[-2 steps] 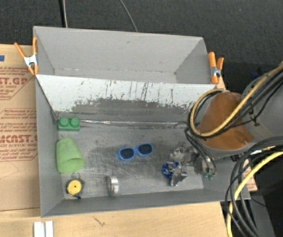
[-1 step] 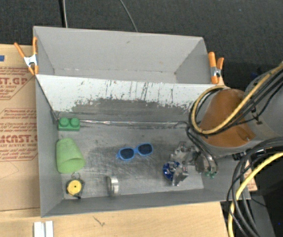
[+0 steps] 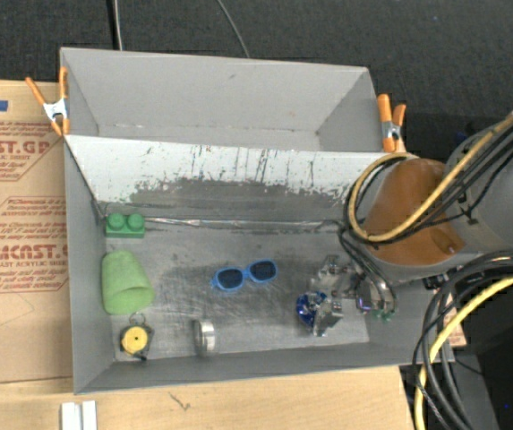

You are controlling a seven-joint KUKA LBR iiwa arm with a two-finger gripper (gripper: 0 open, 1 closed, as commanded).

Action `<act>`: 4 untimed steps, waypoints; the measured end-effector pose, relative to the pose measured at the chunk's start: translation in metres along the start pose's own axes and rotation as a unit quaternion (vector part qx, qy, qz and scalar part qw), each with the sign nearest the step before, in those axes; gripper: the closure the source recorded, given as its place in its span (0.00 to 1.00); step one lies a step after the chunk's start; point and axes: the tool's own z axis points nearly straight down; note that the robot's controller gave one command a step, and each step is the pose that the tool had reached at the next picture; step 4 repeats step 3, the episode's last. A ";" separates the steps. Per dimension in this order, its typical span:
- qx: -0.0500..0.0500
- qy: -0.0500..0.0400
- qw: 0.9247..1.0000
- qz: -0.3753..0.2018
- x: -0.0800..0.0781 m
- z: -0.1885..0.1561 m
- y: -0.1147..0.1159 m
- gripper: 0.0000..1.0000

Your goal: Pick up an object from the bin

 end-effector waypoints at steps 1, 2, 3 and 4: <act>0.000 -0.002 1.000 0.000 -0.001 -0.048 0.001 1.00; 0.000 -0.001 1.000 -0.001 -0.002 -0.080 0.002 1.00; 0.000 -0.001 1.000 -0.001 -0.002 -0.088 0.002 1.00; 0.000 -0.001 1.000 -0.001 -0.002 -0.088 0.002 1.00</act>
Offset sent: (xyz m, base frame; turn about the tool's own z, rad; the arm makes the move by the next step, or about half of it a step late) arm 0.0000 0.0001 0.0458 0.0000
